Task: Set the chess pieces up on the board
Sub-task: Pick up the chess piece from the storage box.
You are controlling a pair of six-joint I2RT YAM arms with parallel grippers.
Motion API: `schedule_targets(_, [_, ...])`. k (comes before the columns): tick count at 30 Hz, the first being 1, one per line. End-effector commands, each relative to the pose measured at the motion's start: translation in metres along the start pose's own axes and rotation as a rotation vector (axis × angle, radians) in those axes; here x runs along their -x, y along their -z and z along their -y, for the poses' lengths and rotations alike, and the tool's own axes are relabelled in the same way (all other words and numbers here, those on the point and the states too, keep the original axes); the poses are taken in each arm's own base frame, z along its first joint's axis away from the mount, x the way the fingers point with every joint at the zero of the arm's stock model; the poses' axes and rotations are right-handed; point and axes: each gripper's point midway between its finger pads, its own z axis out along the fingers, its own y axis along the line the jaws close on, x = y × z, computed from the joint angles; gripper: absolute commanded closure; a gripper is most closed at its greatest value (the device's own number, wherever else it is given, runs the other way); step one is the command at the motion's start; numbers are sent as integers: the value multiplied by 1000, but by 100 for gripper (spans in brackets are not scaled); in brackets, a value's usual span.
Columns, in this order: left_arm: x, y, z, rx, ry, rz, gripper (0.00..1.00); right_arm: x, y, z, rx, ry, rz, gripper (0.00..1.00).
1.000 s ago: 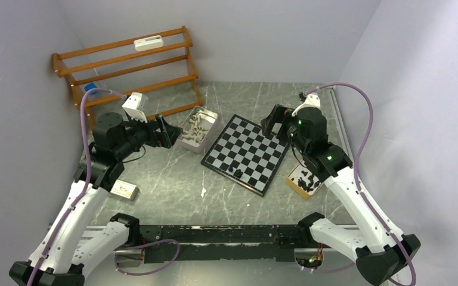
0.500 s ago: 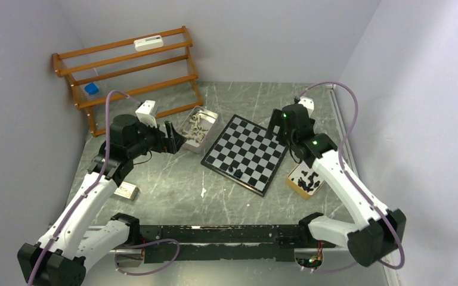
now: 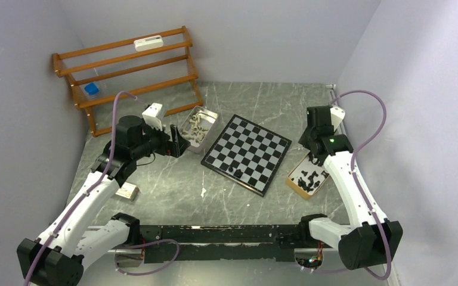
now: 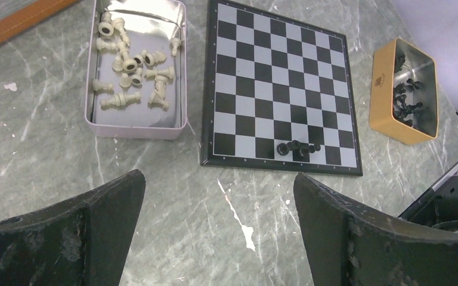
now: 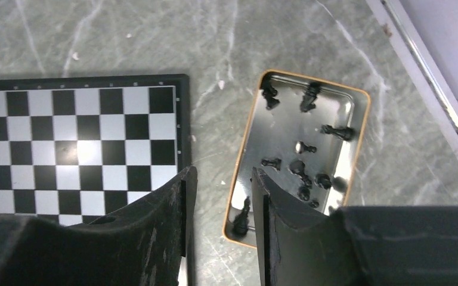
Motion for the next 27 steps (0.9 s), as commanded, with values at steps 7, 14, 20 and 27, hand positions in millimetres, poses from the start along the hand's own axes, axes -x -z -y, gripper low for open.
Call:
schedule_targets(7, [0, 3, 19, -70, -32, 7, 1, -45, -23, 50, -141, -193, -166, 59])
schedule_targets(14, [-2, 5, 29, -91, -52, 3, 1, -85, -49, 62, -129, -424, -260, 62])
schedule_targets(20, [1, 9, 31, -89, -62, 18, 0, -104, -72, 75, -148, -440, -279, 69])
schedule_targets(27, [-1, 9, 34, -103, -64, 14, 1, -101, -78, 75, -125, -421, -244, 74])
